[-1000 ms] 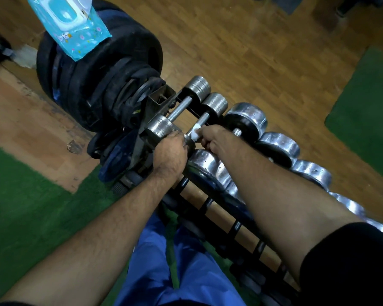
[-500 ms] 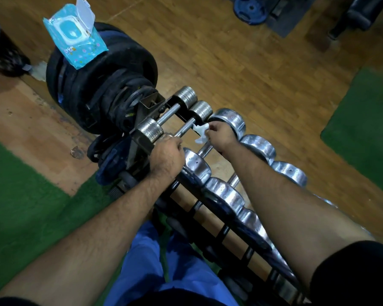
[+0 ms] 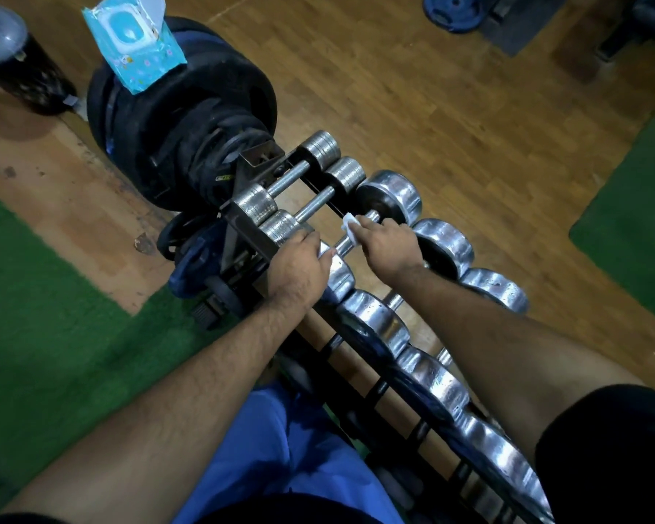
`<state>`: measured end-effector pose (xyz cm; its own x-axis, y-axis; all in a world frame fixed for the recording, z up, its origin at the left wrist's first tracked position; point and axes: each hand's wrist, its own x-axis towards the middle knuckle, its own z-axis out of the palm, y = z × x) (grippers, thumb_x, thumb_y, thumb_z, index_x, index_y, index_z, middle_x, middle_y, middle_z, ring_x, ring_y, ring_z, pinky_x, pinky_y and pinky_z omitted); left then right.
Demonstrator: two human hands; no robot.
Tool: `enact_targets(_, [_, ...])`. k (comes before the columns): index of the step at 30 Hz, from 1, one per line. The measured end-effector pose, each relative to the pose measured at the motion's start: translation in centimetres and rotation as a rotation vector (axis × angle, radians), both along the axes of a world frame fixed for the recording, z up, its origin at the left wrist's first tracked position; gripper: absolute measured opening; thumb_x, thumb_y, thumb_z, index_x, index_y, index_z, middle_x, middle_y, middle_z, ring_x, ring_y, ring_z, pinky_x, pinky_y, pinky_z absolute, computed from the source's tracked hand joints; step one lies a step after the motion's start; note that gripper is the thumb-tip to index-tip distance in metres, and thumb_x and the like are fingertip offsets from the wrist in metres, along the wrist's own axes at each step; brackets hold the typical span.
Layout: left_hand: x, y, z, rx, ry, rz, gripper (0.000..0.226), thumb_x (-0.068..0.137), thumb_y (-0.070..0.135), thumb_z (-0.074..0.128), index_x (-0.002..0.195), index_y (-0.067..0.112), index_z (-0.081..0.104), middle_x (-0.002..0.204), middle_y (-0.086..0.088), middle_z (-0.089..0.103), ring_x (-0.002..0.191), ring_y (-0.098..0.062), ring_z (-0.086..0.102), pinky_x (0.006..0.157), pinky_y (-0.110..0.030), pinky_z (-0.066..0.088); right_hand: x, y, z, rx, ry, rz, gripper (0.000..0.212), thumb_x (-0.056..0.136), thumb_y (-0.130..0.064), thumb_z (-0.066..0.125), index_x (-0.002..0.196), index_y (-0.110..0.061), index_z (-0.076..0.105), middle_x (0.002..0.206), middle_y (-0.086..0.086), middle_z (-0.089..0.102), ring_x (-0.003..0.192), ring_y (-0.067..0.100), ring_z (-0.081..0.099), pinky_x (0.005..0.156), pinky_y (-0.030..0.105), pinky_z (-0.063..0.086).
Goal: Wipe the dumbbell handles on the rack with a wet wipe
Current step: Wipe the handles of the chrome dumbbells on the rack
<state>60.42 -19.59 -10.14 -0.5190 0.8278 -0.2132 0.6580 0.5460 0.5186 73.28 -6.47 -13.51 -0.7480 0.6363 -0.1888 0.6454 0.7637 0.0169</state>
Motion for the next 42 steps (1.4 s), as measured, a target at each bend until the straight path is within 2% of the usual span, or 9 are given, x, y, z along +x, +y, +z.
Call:
enact_targets(6, [-0.4, -0.1, 0.2, 0.007, -0.003, -0.017, 0.050, 0.098, 0.044, 0.052, 0.135, 0.011, 0.056, 0.141, -0.006, 0.052, 0.125, -0.025, 0.053, 0.093, -0.035, 0.048, -0.2, -1.5, 0.4, -0.181, 0.058, 0.177, 0.053, 0.099, -0.023, 0.045, 0.145, -0.049, 0.039, 0.148, -0.022, 0.045, 0.109, 0.014, 0.066, 0.064, 0.027, 0.049])
enact_targets(11, [-0.4, -0.1, -0.2, 0.028, -0.015, -0.012, 0.046, 0.098, 0.043, 0.054, 0.129, 0.010, 0.061, 0.137, -0.006, 0.055, 0.123, -0.026, 0.054, 0.093, -0.038, 0.049, -0.9, 1.5, 1.1, -0.128, 0.050, 0.024, 0.037, 0.100, -0.033, 0.041, 0.134, -0.043, 0.052, 0.136, -0.015, 0.059, 0.107, 0.023, 0.066, 0.074, 0.030, 0.050])
enact_targets(15, [-0.7, -0.2, -0.4, 0.021, -0.029, -0.021, 0.051, 0.097, 0.046, 0.054, 0.137, 0.015, 0.056, 0.139, -0.004, 0.054, 0.124, -0.024, 0.052, 0.092, -0.037, 0.049, -2.8, 0.1, 1.0, -0.323, 0.000, 0.212, 0.030, 0.098, -0.035, 0.045, 0.124, -0.040, 0.057, 0.119, -0.011, 0.068, 0.106, 0.019, 0.065, 0.074, 0.026, 0.042])
enact_targets(20, [-1.0, -0.3, -0.5, 0.050, -0.014, -0.036, 0.048, 0.098, 0.044, 0.054, 0.132, 0.011, 0.059, 0.132, -0.004, 0.056, 0.116, -0.023, 0.055, 0.087, -0.036, 0.051, -3.5, 4.9, 2.0, -0.149, -0.188, 0.099, 0.028, 0.100, -0.039, 0.044, 0.123, -0.037, 0.061, 0.120, -0.003, 0.068, 0.107, 0.023, 0.064, 0.075, 0.032, 0.046])
enact_targets(24, [-0.8, 0.2, -0.3, 0.058, 0.020, -0.025, 0.040, 0.095, 0.039, 0.060, 0.124, 0.012, 0.065, 0.118, -0.004, 0.061, 0.108, -0.021, 0.057, 0.082, -0.032, 0.049, -4.4, 1.3, 1.7, -0.264, -0.120, 0.269, 0.025, 0.098, -0.036, 0.046, 0.115, -0.035, 0.063, 0.111, -0.010, 0.070, 0.100, 0.017, 0.065, 0.074, 0.027, 0.046])
enact_targets(28, [-0.4, 1.4, -0.3, 0.077, 0.035, -0.046, 0.032, 0.092, 0.028, 0.060, 0.117, 0.011, 0.068, 0.113, -0.004, 0.066, 0.103, -0.021, 0.061, 0.088, -0.033, 0.048, -3.3, 4.1, 1.5, -0.081, -0.133, 0.058, 0.020, 0.098, -0.032, 0.043, 0.103, -0.029, 0.063, 0.107, -0.010, 0.067, 0.096, 0.019, 0.066, 0.064, 0.031, 0.047])
enact_targets(36, [1.1, 2.5, 0.3, 0.019, 0.004, 0.040, 0.032, 0.088, 0.023, 0.056, 0.111, 0.006, 0.071, 0.110, -0.008, 0.069, 0.105, -0.025, 0.062, 0.093, -0.036, 0.047, -2.4, 4.6, 1.7, 0.022, -0.174, 0.156, 0.028, 0.098, -0.020, 0.043, 0.118, -0.026, 0.062, 0.118, -0.005, 0.063, 0.096, 0.023, 0.067, 0.054, 0.030, 0.036])
enact_targets(39, [1.4, 2.2, 0.5, 0.016, 0.001, 0.061, 0.030, 0.089, 0.022, 0.055, 0.109, 0.005, 0.072, 0.112, -0.008, 0.069, 0.107, -0.024, 0.061, 0.099, -0.039, 0.048, -2.9, 3.4, 1.1, 0.020, -0.161, 0.124, 0.025, 0.095, -0.014, 0.045, 0.112, -0.020, 0.063, 0.113, 0.000, 0.063, 0.091, 0.027, 0.068, 0.057, 0.033, 0.045])
enact_targets(42, [1.5, 2.3, 1.1, 0.009, -0.018, 0.055, 0.031, 0.091, 0.023, 0.054, 0.113, 0.008, 0.071, 0.115, -0.007, 0.069, 0.109, -0.023, 0.061, 0.101, -0.041, 0.047, -0.8, 3.7, 0.9, -0.128, -0.081, 0.210, 0.046, 0.094, -0.013, 0.046, 0.135, -0.032, 0.053, 0.137, -0.007, 0.056, 0.099, 0.027, 0.068, 0.061, 0.033, 0.051])
